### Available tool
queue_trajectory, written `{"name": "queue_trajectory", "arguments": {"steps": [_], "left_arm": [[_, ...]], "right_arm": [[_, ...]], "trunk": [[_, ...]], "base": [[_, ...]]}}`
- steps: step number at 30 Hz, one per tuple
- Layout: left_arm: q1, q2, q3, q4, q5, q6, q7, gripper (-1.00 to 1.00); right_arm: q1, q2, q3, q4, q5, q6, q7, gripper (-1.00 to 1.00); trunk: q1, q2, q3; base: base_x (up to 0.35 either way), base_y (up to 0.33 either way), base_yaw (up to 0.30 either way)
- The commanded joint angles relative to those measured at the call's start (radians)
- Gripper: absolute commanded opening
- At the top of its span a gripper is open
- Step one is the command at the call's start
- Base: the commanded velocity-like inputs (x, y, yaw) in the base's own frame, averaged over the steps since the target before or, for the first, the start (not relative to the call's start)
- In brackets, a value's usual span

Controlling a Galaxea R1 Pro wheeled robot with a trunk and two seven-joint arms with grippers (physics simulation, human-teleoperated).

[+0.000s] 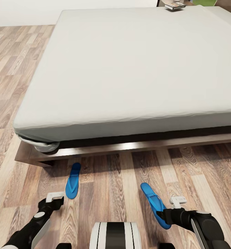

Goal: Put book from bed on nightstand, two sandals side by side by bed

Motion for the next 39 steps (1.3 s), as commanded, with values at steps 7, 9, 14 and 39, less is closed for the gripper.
{"name": "queue_trajectory", "arguments": {"steps": [7,9,14,39], "left_arm": [[0.0,0.012,-0.008,0.009,0.007,-0.001,0.011,1.0],[0.0,0.014,-0.008,0.015,0.007,-0.001,0.011,1.0],[-0.001,0.016,-0.008,0.035,0.008,-0.006,0.013,1.0],[-0.001,0.373,-0.005,0.066,0.009,0.0,0.628,1.0]], "right_arm": [[0.0,-0.001,-0.001,0.0,0.01,0.003,0.007,-1.0],[0.0,0.0,-0.001,0.0,0.01,0.003,0.007,-1.0],[0.0,-0.001,-0.001,0.001,0.01,0.003,0.007,-1.0],[0.0,-0.009,-0.029,0.002,0.01,0.003,0.007,-1.0]], "trunk": [[0.0,0.0,-0.001],[0.0,0.0,-0.001],[0.0,0.0,-0.001],[0.0,0.0,-0.001]], "base": [[0.0,0.013,0.0],[0.0,0.116,0.0],[0.0,0.067,0.0],[0.0,0.003,0.0]]}}
